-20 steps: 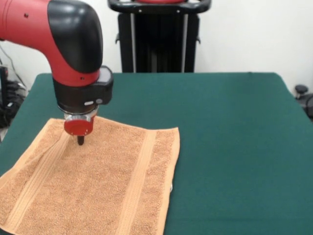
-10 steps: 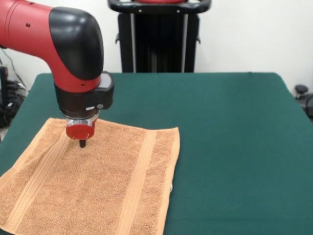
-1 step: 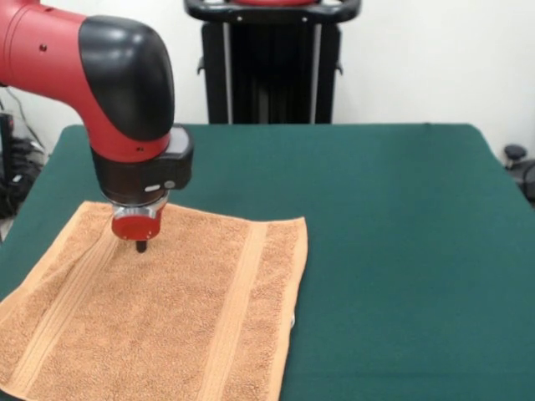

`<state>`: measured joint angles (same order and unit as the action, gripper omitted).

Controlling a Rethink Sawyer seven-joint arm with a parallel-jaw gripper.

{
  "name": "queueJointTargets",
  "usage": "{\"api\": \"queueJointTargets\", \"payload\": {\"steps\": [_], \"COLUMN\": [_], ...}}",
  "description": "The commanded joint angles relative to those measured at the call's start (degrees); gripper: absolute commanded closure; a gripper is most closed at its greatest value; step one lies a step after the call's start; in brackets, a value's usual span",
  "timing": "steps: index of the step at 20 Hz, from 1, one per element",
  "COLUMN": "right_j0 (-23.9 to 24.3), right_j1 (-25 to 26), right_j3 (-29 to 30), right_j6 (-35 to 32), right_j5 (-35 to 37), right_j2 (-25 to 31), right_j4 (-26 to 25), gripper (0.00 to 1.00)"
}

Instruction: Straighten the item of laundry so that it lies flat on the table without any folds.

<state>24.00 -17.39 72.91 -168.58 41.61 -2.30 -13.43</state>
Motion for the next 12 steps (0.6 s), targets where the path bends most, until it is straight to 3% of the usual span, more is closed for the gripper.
{"api": "queueJointTargets", "payload": {"steps": [1, 7, 12], "right_j0": [-3.78, -8.66, -10.51], "right_j1": [4.59, 4.98, 5.52], "right_j3": [-3.28, -6.58, -8.02], "right_j6": [0.48, -8.90, -11.80], "right_j5": [3.65, 9.27, 11.86], "right_j2": [7.76, 5.58, 4.21], "right_j4": [4.70, 8.89, 12.82], "gripper": [1.00, 1.00, 1.00]}}
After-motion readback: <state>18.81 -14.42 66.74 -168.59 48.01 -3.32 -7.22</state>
